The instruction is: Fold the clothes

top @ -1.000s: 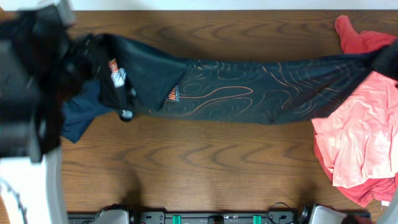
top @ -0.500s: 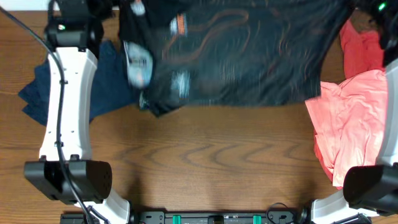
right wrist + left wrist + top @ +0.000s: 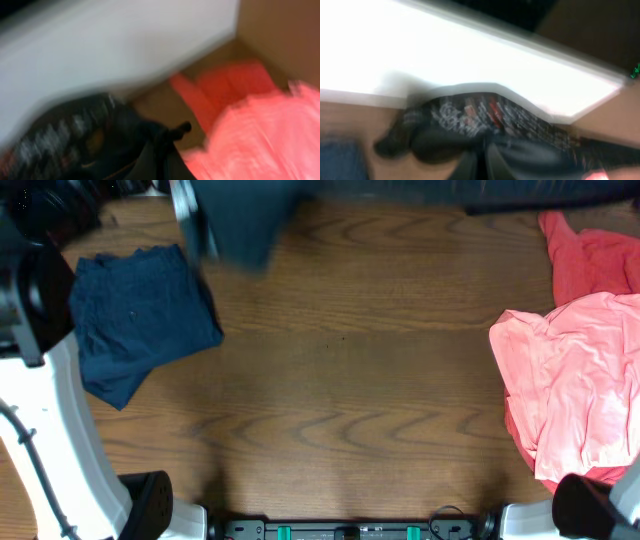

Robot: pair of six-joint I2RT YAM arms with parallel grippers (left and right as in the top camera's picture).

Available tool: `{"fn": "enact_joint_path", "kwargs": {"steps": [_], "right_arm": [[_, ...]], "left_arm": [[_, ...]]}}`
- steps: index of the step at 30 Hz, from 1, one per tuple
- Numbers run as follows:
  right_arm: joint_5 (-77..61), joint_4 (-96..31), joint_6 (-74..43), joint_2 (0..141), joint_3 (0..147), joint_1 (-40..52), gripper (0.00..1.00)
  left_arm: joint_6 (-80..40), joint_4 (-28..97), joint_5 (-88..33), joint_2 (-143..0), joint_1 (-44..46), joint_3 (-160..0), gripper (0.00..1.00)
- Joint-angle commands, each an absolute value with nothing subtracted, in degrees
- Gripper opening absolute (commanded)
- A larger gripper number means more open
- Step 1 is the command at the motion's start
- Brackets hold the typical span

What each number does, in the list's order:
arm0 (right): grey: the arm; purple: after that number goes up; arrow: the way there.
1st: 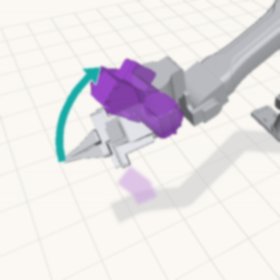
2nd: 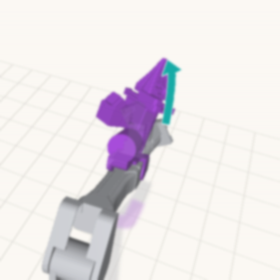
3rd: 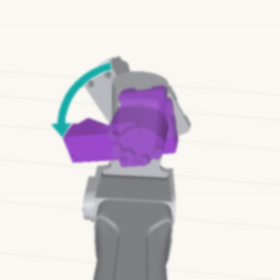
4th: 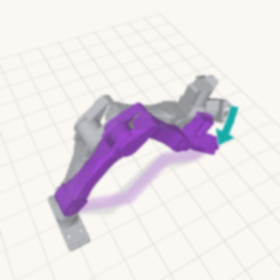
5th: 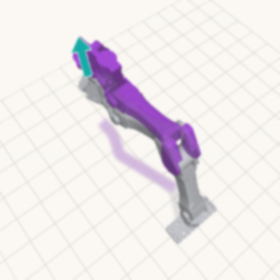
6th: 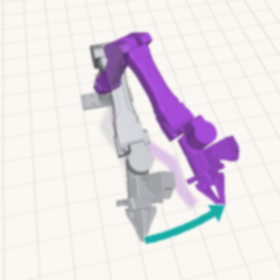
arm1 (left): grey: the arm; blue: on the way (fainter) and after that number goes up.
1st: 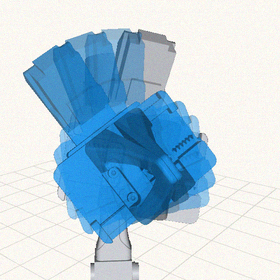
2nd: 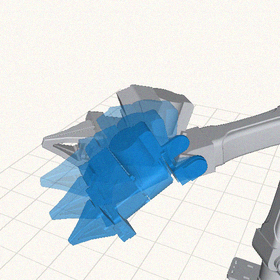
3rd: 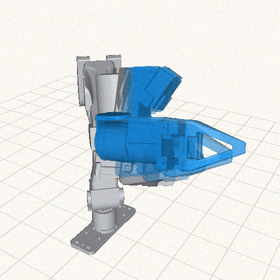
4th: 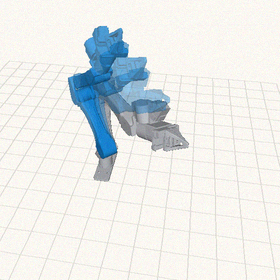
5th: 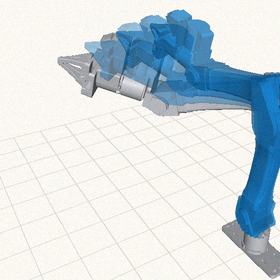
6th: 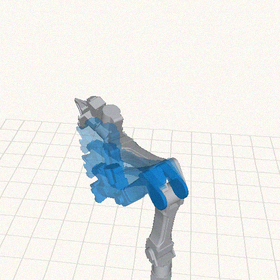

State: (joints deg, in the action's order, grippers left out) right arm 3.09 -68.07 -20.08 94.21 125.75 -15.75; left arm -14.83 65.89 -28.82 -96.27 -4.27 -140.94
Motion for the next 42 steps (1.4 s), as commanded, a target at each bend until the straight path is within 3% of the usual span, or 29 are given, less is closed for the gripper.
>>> {"fn": "enact_joint_path", "kwargs": {"steps": [1,9,16,24,31,42], "right_arm": [[7.57,-72.75,-16.43,97.12,121.27,-16.21,0.01],[7.03,-82.87,-16.21,97.14,103.31,-16.23,0.01],[6.59,-83.22,-16.29,97.08,87.79,-16.23,0.01],[6.63,-84.25,-16.93,95.74,81.73,-16.34,0.01],[4.01,-75.81,-17.12,94.3,81.73,-15.99,0.01],[3.18,-55.37,-17.08,95.61,81.67,-15.77,0.01]], "left_arm": [[-8.36,77.82,-30.44,-100.12,-4.21,-136.94,0.06],[1.63,96.18,-30.41,-101.19,-4.16,-116.33,0.06],[3.22,94.39,-28.93,-97.58,-4.16,-93.19,0.06],[2.31,90.83,-28.21,-81.65,-4.16,-74.56,0.06],[-0.97,76.07,-27.42,-75.33,-4.16,-72.12,0.06],[-9.39,46.94,-25.12,-87.29,-4.23,-72.12,0.06]]}}
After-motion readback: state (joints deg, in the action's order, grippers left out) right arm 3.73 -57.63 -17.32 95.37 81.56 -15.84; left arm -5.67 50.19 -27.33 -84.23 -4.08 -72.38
